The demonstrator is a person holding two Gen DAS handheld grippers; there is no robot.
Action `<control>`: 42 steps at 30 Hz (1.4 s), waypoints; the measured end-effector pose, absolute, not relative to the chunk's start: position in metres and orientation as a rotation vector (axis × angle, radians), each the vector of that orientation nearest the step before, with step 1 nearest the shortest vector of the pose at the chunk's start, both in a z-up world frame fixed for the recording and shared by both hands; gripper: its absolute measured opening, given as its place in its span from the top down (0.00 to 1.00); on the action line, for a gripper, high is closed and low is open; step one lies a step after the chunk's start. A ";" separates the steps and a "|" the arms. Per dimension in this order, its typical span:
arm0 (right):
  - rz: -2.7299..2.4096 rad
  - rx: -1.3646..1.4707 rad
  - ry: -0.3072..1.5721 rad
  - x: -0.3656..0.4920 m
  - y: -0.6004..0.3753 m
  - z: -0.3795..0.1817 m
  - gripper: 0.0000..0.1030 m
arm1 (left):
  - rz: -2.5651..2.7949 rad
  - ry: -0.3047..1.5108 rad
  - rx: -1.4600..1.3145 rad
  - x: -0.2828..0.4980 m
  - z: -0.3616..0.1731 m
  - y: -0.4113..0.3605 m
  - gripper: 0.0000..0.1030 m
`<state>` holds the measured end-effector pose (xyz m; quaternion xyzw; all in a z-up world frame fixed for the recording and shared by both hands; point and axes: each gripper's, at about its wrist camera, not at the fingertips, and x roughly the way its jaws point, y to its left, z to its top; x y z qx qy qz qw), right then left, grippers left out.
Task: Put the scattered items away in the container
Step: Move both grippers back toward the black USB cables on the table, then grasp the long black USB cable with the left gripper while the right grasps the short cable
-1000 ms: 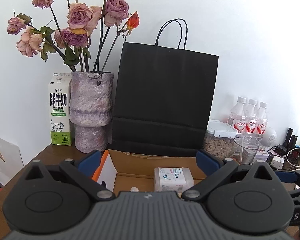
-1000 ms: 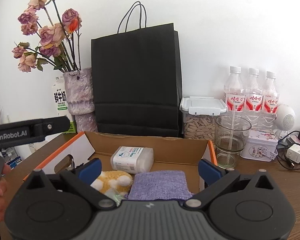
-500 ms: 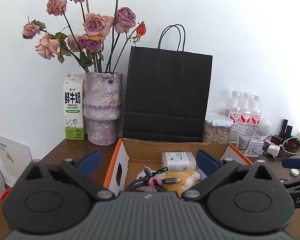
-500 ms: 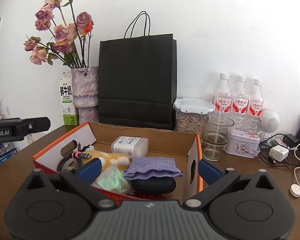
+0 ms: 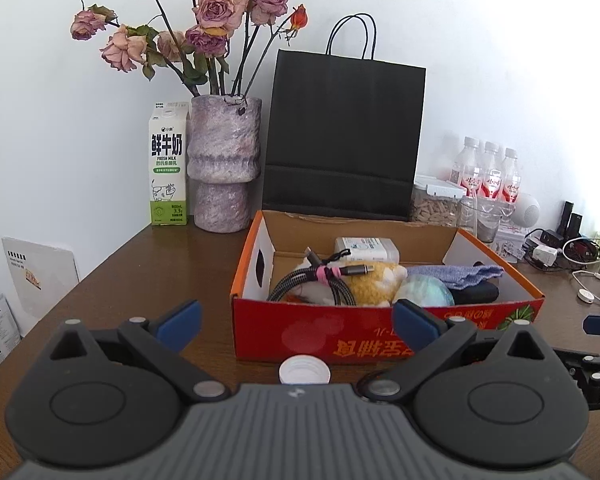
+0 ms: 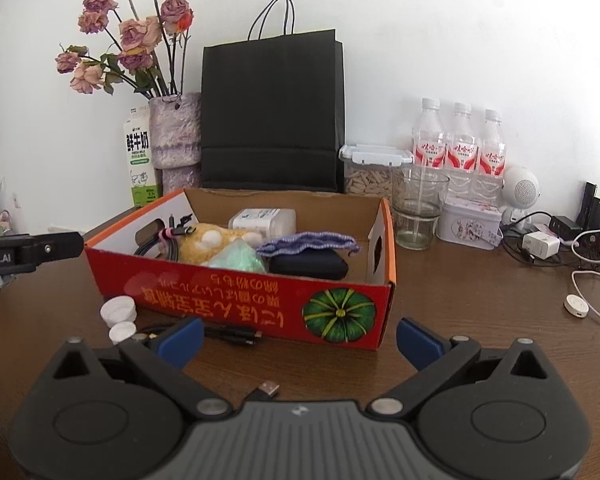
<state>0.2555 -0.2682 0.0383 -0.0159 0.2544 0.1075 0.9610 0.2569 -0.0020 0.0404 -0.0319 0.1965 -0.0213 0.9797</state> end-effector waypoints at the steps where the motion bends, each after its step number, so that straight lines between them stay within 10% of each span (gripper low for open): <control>1: 0.219 -0.031 0.524 0.253 -0.268 0.036 0.00 | -0.042 0.403 -0.064 0.253 0.038 -0.002 0.00; 33: 0.222 -0.061 0.645 0.221 -0.261 -0.005 0.01 | -0.064 0.577 -0.038 0.218 -0.004 -0.013 0.00; 42: 0.276 -0.057 0.668 0.244 -0.248 -0.006 0.17 | -0.075 0.618 0.005 0.245 -0.011 -0.023 0.00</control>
